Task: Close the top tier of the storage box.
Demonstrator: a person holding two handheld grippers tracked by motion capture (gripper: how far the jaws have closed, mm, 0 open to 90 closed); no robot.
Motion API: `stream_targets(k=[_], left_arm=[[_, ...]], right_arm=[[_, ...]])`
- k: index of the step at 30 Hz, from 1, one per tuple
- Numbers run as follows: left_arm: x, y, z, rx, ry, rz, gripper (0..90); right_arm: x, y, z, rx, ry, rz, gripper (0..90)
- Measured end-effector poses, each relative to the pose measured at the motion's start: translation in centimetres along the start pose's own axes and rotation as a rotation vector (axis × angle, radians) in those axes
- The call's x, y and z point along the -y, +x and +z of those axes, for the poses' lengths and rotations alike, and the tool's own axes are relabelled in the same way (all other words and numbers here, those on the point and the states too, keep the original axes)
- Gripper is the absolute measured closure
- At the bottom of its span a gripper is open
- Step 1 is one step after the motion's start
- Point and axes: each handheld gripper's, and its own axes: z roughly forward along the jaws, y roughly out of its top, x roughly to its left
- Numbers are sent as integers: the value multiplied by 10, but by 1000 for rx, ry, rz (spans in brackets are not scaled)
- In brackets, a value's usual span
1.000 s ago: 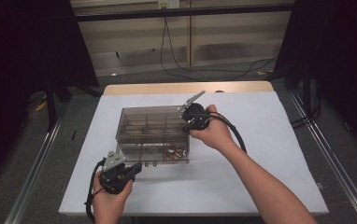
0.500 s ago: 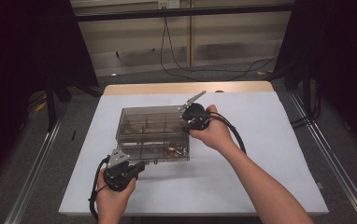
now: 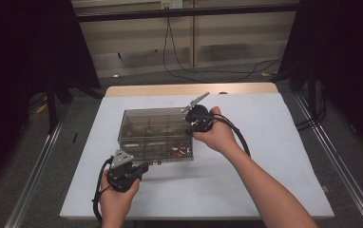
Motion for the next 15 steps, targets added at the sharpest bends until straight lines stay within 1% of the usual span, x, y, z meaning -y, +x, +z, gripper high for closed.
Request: stream_targets(k=[3, 4, 7, 11, 15], left_arm=[[0, 0, 2, -2, -6, -10, 900], [-1, 1, 2, 0, -1, -2, 900], [-1, 1, 3, -5, -6, -5, 900], [-2, 2, 4, -9, -8, -6, 900], [-3, 2, 5, -18, -9, -1, 900]], right_arm=[[0, 0, 0, -1, 4, 4, 900], [0, 0, 0, -1, 6, 10, 900], [0, 0, 0, -1, 1, -6, 900], [0, 0, 0, -2, 4, 4, 900], [0, 0, 0, -1, 1, -5, 900]])
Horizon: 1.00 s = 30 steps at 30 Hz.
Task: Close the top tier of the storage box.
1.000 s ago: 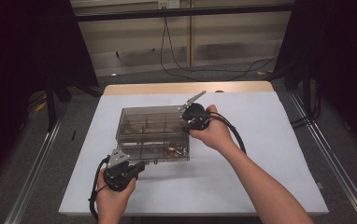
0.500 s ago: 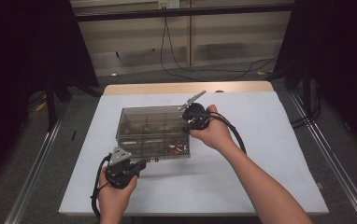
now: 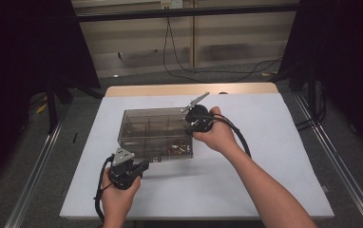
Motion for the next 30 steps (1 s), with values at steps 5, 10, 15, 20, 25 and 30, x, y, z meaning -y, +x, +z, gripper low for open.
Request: stream_targets(k=[5, 10, 15, 20, 25, 30], left_arm=[[-1, 1, 2, -6, -3, -3, 900], [-2, 2, 4, -9, -6, -8, 900], [-3, 2, 5, -14, -5, -8, 900], [-4, 3, 8, -16, -8, -17, 900], [-5, 3, 11, -21, 0, -13, 900], [-6, 4, 13, -28, 0, -9, 900]], right_arm=[[0, 0, 0, 0, 1, -1, 900], [0, 0, 0, 0, 2, 0, 900], [0, 0, 0, -2, 5, 10, 900], [0, 0, 0, -1, 7, 10, 900], [0, 0, -1, -5, 11, 24, 900], [0, 0, 0, -6, 9, 19, 900]])
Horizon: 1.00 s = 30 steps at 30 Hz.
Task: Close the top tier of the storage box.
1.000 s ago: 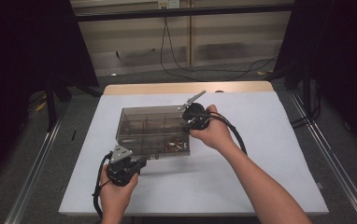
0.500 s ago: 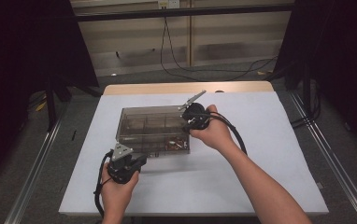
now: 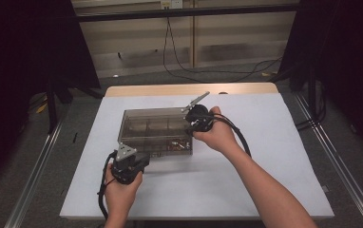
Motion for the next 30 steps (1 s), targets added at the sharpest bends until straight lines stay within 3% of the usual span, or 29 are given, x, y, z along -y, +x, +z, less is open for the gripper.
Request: stream_targets(k=[30], left_arm=[[-5, -1, 6, -53, -16, 22, 900]], right_arm=[[0, -1, 0, 0, 2, -24, 900]])
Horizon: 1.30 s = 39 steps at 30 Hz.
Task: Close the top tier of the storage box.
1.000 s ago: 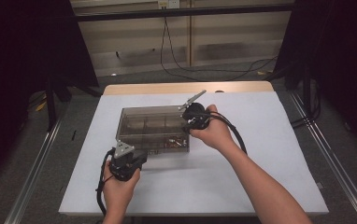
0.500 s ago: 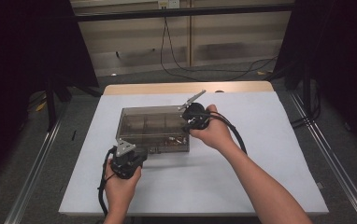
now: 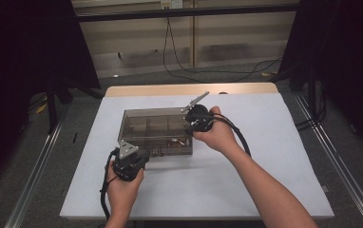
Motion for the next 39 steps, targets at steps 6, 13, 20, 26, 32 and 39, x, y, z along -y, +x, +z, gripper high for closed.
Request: stream_targets(k=[6, 13, 20, 26, 32, 39], left_arm=[[-1, 0, 2, -6, -1, 1, 900], [-3, 1, 5, -5, 10, 5, 900], [-4, -1, 9, -1, 7, 3, 900], [-5, -1, 11, -8, 2, 2, 900], [-5, -1, 11, -13, 5, 8, 900], [-6, -1, 11, -19, -3, 4, 900]], right_arm=[[0, 0, 0, -1, 3, 4, 900], [0, 0, 0, -1, 0, -2, 900], [0, 0, 0, 1, -3, 6, 900], [0, 0, 0, -1, -4, -7, 900], [0, 0, 0, -1, -5, -1, 900], [0, 0, 1, 5, -11, -16, 900]])
